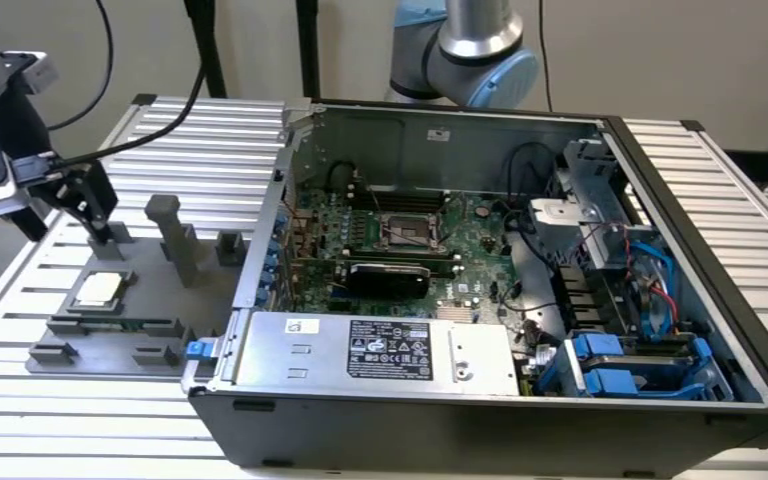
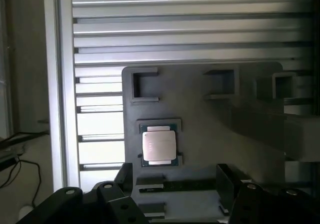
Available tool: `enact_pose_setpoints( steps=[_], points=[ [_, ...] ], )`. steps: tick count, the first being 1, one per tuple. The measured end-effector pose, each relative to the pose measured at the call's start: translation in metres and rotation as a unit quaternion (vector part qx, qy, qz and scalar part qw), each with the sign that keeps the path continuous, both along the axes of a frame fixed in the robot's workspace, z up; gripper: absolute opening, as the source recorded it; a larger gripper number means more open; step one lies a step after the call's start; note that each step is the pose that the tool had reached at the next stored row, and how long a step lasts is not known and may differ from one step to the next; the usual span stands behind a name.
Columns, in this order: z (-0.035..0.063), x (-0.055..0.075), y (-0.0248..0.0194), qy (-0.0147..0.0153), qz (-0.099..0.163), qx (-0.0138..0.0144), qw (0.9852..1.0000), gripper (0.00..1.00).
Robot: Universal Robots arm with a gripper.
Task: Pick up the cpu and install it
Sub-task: 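Pick up the cpu and move it towards the insertion slot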
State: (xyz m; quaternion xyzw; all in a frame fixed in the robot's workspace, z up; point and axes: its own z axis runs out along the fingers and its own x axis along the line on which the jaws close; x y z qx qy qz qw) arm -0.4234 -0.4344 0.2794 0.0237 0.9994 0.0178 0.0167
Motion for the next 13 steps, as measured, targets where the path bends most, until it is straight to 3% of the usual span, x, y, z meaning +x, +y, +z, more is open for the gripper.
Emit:
enact_pose_setpoints(
  steps=[13],
  points=[
    [-0.0237, 0.0, 0.0001, 0.0, 0.0, 0.0, 1.0, 0.77]
  ],
)
